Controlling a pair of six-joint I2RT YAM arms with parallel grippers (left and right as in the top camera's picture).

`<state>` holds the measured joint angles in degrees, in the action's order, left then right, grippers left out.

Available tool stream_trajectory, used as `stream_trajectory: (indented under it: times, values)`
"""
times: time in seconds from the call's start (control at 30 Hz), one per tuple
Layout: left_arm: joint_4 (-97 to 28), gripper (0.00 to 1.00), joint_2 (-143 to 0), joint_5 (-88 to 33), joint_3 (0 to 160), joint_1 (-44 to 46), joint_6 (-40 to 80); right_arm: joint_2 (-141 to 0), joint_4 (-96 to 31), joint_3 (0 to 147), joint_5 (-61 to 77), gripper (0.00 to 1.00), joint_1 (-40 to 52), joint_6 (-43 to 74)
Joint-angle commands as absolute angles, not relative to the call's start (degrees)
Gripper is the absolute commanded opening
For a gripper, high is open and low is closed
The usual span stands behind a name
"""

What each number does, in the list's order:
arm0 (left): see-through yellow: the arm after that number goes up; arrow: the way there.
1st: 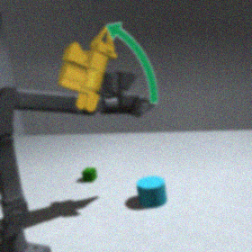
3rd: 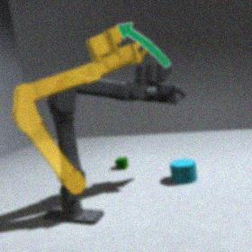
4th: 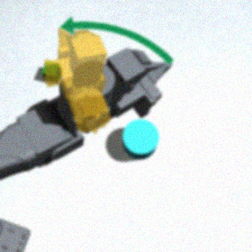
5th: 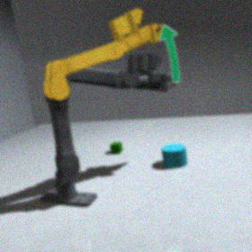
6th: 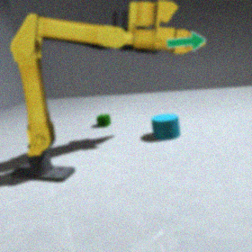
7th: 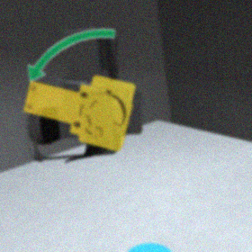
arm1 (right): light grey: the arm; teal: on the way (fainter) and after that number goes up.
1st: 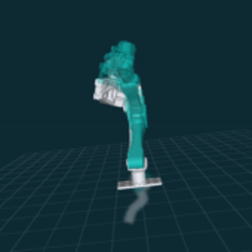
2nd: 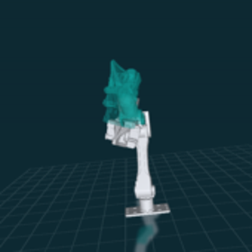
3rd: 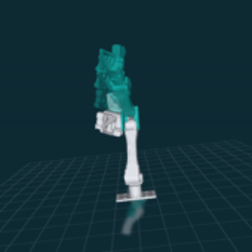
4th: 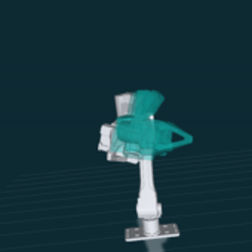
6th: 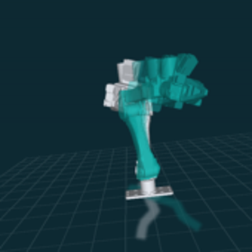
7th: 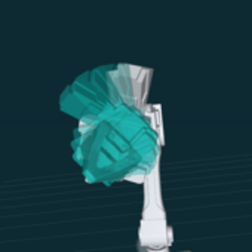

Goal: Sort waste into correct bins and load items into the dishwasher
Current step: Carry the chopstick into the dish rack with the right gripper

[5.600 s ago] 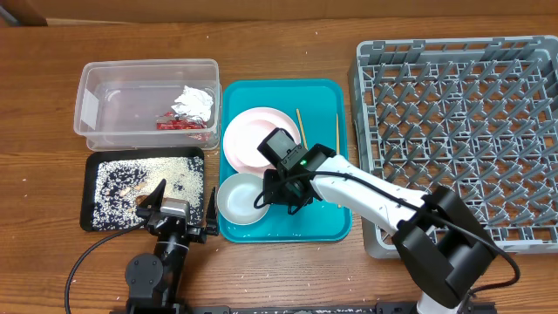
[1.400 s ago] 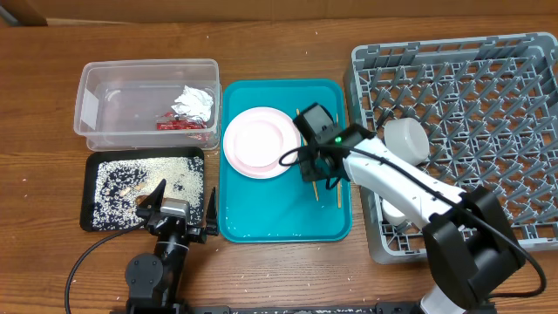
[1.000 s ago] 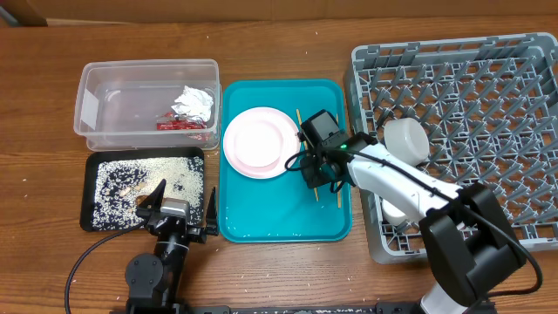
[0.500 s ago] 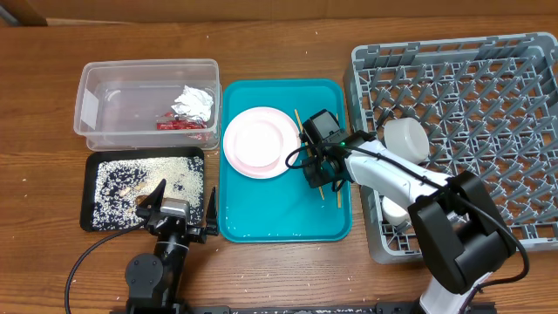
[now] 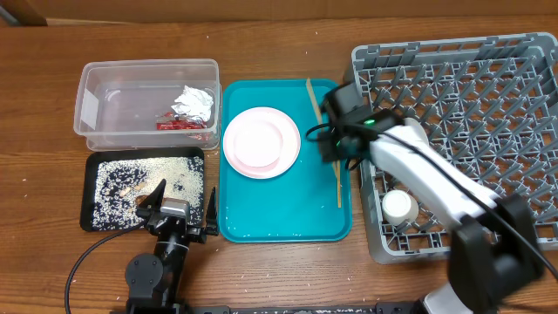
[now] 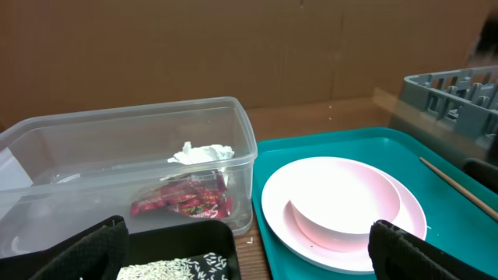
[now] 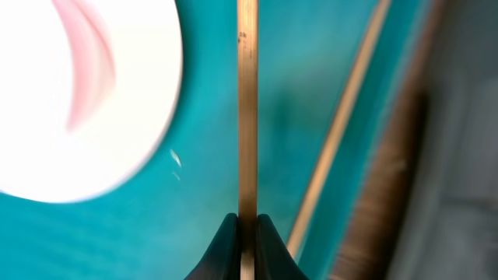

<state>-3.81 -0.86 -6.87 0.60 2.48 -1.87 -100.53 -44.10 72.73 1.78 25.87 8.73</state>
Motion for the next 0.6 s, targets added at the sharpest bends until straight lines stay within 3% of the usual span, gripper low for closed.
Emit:
stream_trajectory:
  times: [0.0,0.23,0.4,0.57]
  values:
    - [-3.7,1.00,-0.3,-7.1,0.3,2.3,-1.5,-91.2,-44.1,76.2,-3.1,0.04,21.5,9.2]
    - [-3.7,1.00,-0.3,-7.1,0.3,2.3,-1.5,-91.4,-45.7,74.8,-4.4,0.04,13.9,4.7]
    - [-3.7,1.00,-0.3,-7.1,0.3,2.3,-1.5,-94.6,-46.6,72.9,-4.7,0.04,13.5,3.1]
    - [-3.7,1.00,-0.3,-7.1,0.3,2.3,-1.5,-94.1,-47.1,73.3,-4.9,0.37,15.1,2.9]
